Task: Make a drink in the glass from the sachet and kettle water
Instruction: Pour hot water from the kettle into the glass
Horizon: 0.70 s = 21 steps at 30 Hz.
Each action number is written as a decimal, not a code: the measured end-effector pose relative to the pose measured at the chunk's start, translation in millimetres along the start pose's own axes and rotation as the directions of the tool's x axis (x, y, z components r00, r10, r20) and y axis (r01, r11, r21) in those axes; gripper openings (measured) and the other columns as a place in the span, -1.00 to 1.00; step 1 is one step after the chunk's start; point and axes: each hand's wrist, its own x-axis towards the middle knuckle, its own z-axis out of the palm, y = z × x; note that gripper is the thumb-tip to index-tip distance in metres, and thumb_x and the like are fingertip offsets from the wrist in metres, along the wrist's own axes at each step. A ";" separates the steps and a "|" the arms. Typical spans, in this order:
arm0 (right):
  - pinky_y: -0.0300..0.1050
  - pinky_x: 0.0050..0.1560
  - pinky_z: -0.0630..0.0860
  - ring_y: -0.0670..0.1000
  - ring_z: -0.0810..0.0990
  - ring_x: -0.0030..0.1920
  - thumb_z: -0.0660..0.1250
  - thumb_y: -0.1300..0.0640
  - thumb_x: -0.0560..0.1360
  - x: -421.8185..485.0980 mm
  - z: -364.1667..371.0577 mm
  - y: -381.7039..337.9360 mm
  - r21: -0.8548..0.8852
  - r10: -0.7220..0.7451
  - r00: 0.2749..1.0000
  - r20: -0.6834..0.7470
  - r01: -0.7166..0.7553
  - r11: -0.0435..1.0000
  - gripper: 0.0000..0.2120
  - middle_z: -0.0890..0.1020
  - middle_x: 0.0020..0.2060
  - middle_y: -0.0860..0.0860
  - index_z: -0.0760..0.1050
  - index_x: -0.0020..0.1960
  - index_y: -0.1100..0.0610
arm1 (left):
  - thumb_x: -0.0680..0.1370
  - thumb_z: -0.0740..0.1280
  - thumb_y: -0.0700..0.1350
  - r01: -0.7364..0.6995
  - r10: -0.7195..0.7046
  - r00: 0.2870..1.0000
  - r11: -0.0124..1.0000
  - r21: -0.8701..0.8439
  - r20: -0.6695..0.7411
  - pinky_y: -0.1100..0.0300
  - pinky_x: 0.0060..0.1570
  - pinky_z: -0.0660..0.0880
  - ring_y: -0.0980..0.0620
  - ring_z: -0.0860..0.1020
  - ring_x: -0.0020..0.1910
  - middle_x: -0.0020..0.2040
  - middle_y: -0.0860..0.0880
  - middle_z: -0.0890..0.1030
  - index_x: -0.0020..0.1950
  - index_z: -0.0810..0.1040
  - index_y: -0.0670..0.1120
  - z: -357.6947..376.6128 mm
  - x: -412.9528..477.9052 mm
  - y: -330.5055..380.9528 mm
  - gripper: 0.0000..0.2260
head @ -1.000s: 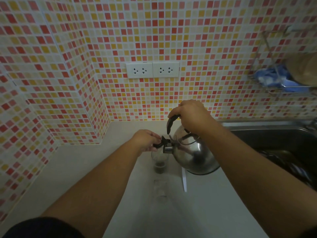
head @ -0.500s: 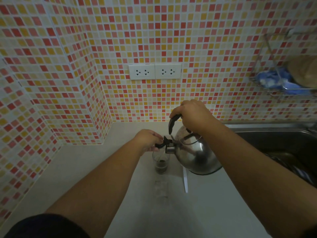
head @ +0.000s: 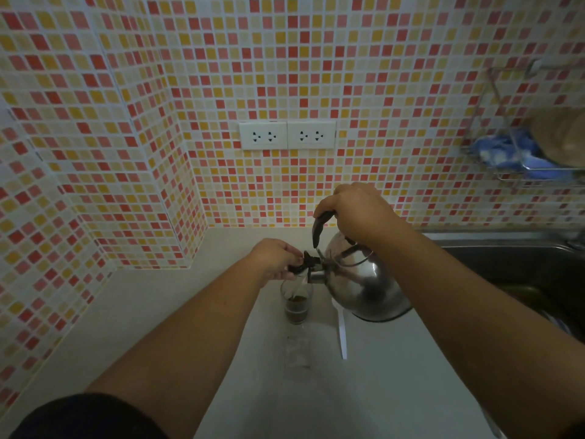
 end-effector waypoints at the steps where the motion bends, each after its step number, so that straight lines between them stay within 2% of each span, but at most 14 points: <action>1: 0.01 0.08 0.42 0.11 0.44 0.04 0.32 0.33 0.44 0.6 -0.7 -0.1 -0.005 -0.005 1.000 0.002 0.005 1.000 -0.52 0.56 0.09 0.04 0.50 0.19 -0.18 | 0.45 0.42 -0.28 0.001 -0.001 1.000 1.000 -0.001 -0.001 0.14 -0.23 0.65 -0.06 0.65 -0.16 0.04 -0.19 0.64 -0.15 0.59 -0.10 -0.1 -0.3 0.4 -0.91; 4: -0.02 0.04 0.38 0.10 0.42 0.01 0.32 0.34 0.43 1.4 -0.9 -0.2 -0.015 -0.018 0.999 -0.027 0.018 1.000 -0.52 0.56 0.07 0.05 0.51 0.17 -0.18 | 0.45 0.41 -0.28 -0.004 0.004 1.000 1.000 -0.003 0.002 0.14 -0.20 0.65 -0.07 0.65 -0.14 0.07 -0.20 0.63 -0.12 0.59 -0.11 -0.7 -2.1 1.5 -0.92; 9: -0.05 -0.04 0.29 0.03 0.29 -0.10 0.30 0.35 0.43 3.2 -1.8 0.7 -0.037 -0.029 0.999 -0.031 0.028 0.999 -0.51 0.56 0.05 0.05 0.51 0.17 -0.18 | 0.45 0.41 -0.28 -0.006 0.007 1.000 1.000 -0.015 0.014 0.10 -0.14 0.64 -0.11 0.64 -0.07 0.09 -0.21 0.63 -0.07 0.59 -0.14 -1.2 -4.5 3.5 -0.90; 16: -0.04 -0.03 0.32 0.05 0.33 -0.08 0.30 0.35 0.43 5.0 -3.6 1.0 -0.035 -0.019 1.000 -0.013 0.019 0.999 -0.49 0.56 0.04 0.04 0.50 0.18 -0.18 | 0.46 0.40 -0.28 -0.016 0.016 1.000 1.000 -0.010 0.016 0.10 -0.12 0.64 -0.11 0.64 -0.05 0.09 -0.20 0.63 -0.06 0.60 -0.14 -2.1 -4.9 4.8 -0.90; 21: 0.00 0.05 0.39 0.11 0.43 0.03 0.28 0.36 0.43 4.0 -3.5 1.9 -0.019 -0.011 1.000 -0.016 0.011 1.000 -0.50 0.56 0.06 0.05 0.50 0.19 -0.17 | 0.45 0.41 -0.28 -0.020 0.020 1.000 1.000 -0.003 0.011 0.12 -0.15 0.65 -0.10 0.65 -0.08 0.08 -0.20 0.64 -0.07 0.60 -0.13 -3.0 -2.4 5.5 -0.90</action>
